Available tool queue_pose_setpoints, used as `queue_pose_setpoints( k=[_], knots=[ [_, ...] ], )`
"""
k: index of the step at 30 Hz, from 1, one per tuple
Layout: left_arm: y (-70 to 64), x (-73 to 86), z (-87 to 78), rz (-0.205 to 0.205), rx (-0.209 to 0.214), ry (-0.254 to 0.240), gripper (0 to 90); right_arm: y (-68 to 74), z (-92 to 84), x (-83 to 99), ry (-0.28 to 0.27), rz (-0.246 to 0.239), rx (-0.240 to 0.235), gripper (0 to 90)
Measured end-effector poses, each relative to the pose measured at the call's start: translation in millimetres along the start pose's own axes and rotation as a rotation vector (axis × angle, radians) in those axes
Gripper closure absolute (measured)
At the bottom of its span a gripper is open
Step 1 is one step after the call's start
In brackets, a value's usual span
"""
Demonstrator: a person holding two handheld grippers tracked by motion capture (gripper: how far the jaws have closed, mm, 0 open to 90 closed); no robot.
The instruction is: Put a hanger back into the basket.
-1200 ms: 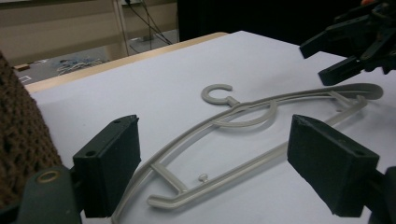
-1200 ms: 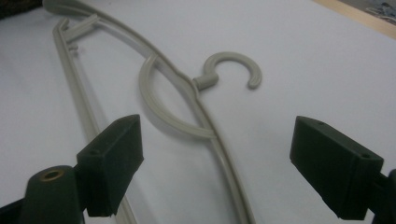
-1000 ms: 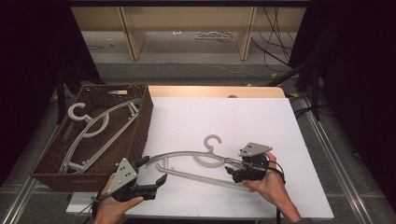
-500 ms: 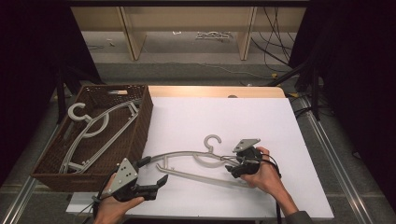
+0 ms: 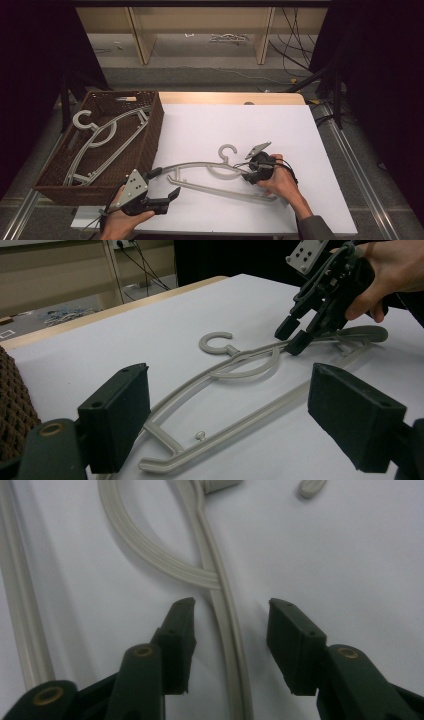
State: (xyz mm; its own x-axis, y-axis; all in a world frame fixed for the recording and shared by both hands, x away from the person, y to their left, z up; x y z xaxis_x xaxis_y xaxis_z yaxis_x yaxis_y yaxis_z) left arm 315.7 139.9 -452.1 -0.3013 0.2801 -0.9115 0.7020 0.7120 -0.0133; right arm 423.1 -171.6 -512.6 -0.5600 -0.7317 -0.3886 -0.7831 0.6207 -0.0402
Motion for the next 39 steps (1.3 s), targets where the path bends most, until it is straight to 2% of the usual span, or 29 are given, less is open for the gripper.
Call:
queue_pose_setpoints(
  k=[1, 3, 8, 18, 23, 24, 25, 27, 31, 32, 34, 38, 39],
  knots=[
    [-0.3, 0.1, 1.1, -0.004, 0.007, -0.007, 17.1, 0.4, -0.2, -1.9, 0.011, -0.025, -0.014, 60.6],
    [0.0, 0.4, 0.4, -0.001, 0.0, 0.004, 17.1, 1.2, 0.0, -3.6, 0.03, -0.028, -0.021, 61.9],
    [0.2, 0.4, 1.3, 0.005, 0.003, 0.005, 17.1, 0.0, 0.4, -6.8, 0.071, -0.011, -0.041, 63.5],
    [-1.3, 0.9, 3.3, 0.015, 0.007, 0.016, 17.3, -2.2, 1.7, -14.3, 0.146, -0.023, -0.035, 70.1],
    [-2.3, 1.2, 3.9, 0.007, 0.012, 0.017, 17.4, -1.7, 2.0, -16.2, 0.166, -0.028, -0.032, 71.6],
    [-1.5, 1.0, 3.5, 0.019, 0.01, 0.018, 17.4, -1.3, 2.0, -16.5, 0.17, -0.026, -0.031, 72.1],
    [-1.8, 0.9, 3.5, 0.008, 0.01, 0.015, 17.4, -1.6, 2.3, -17.2, 0.174, -0.031, -0.034, 72.7],
    [-1.3, 0.5, 3.6, 0.016, 0.009, 0.014, 17.5, -2.5, 2.5, -18.1, 0.177, -0.045, -0.034, 74.4],
    [-1.7, 1.4, 4.4, 0.006, 0.007, 0.025, 17.6, -3.1, 2.4, -18.1, 0.184, -0.038, -0.047, 76.6],
    [-0.9, 1.2, 4.2, 0.022, 0.009, 0.025, 17.7, -3.3, 2.4, -18.2, 0.184, -0.039, -0.047, 77.6],
    [-1.2, 1.8, 4.7, 0.007, 0.01, 0.027, 17.8, -2.4, 2.8, -19.2, 0.187, -0.059, -0.039, 78.8],
    [0.7, 1.2, 4.6, 0.009, 0.011, 0.032, 17.9, -1.7, 2.7, -20.1, 0.196, -0.077, -0.033, 79.5],
    [-0.2, 1.1, 6.0, -0.007, 0.021, 0.036, 17.9, -0.8, 2.4, -20.4, 0.2, -0.089, -0.028, 80.0]
  ],
)
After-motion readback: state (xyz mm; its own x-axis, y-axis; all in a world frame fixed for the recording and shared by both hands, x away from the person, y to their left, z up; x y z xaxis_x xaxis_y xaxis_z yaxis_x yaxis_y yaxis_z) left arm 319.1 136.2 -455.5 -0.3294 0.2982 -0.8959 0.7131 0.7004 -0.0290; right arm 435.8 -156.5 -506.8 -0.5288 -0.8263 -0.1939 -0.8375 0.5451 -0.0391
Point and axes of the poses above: each handheld gripper's, and its own axes: z roughly forward along the jaws, x roughly out of its underside, y roughly to its left, the point moved 5 cm from there along z, roughly forward along the jaws, and after that the axes turned 7 degrees about y, right-handed, at the moved point
